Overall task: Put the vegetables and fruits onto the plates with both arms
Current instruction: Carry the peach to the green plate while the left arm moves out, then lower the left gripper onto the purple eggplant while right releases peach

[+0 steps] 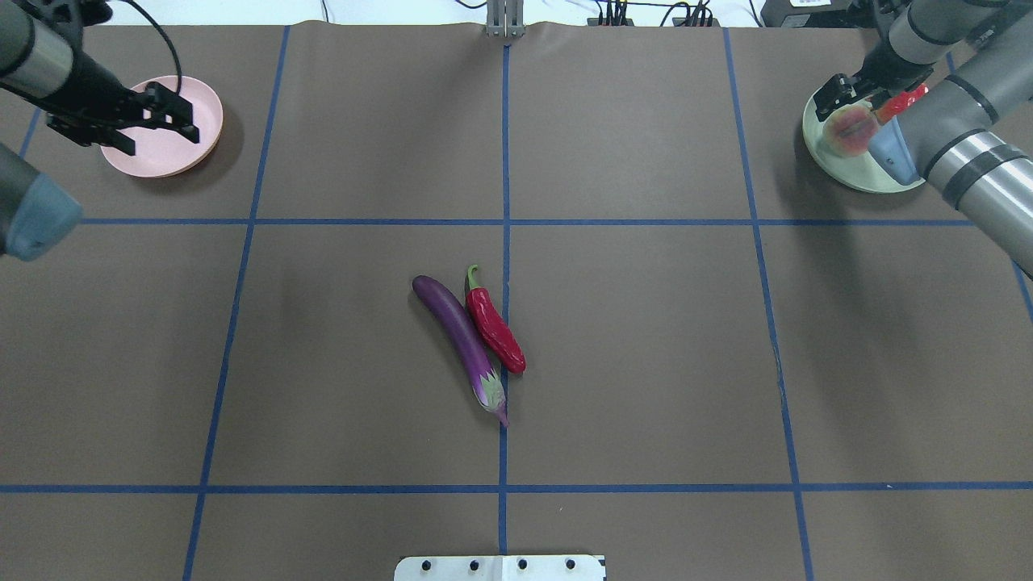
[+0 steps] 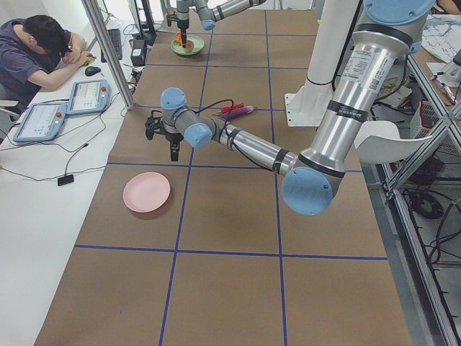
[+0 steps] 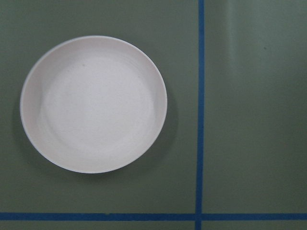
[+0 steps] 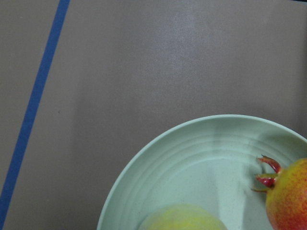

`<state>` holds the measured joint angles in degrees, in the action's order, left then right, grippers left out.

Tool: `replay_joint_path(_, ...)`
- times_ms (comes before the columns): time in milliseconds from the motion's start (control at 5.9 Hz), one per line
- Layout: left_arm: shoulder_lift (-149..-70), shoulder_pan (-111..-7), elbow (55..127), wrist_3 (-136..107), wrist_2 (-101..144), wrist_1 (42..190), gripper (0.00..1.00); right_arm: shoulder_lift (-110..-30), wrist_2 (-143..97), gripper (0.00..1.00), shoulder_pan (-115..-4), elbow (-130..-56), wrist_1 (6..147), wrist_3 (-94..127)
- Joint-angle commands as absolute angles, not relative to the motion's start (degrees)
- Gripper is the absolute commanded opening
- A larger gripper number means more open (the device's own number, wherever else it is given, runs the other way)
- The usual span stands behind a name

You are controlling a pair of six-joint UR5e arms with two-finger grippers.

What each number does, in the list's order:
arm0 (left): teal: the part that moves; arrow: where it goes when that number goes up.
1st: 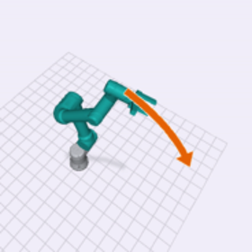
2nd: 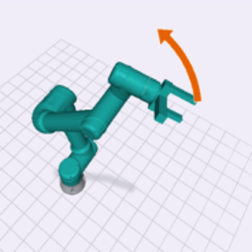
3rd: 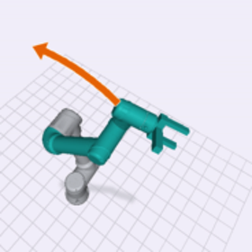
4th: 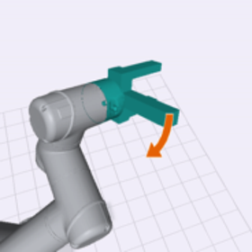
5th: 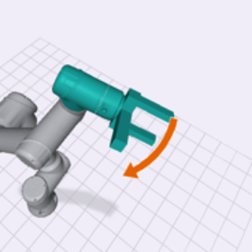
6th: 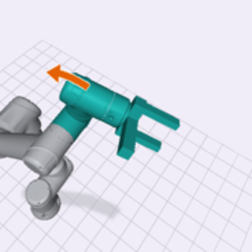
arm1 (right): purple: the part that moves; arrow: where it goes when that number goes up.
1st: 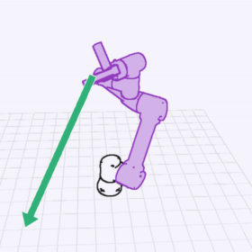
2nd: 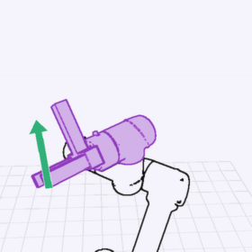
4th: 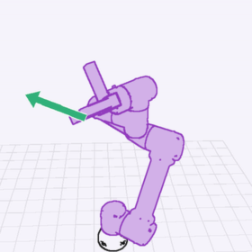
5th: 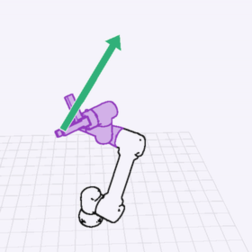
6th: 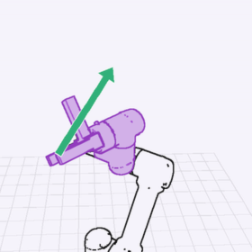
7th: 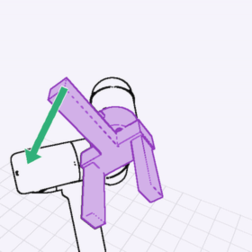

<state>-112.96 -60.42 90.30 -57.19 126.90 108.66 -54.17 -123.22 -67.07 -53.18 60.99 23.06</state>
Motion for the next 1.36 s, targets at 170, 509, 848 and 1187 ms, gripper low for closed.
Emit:
replay_joint_path(170, -125.2, -44.0, 91.1, -80.4, 116.0, 91.2, 1.0, -54.4, -123.2, 1.0, -67.1, -53.4, 60.9, 23.1)
replay_joint_path(509, -133.3, -35.1, 91.1, -89.7, 114.0, 78.9, 1.0, -54.6, -123.2, 1.0, -67.1, -53.4, 60.9, 23.0)
replay_joint_path(848, -134.4, -31.3, 91.0, -92.5, 112.7, 79.1, 1.0, -54.6, -123.1, 1.0, -67.1, -53.4, 60.9, 23.0)
replay_joint_path(1187, -134.2, -30.5, 89.9, -93.2, 112.4, 82.7, 1.0, -54.6, -123.1, 1.0, -67.1, -53.4, 60.9, 23.0)
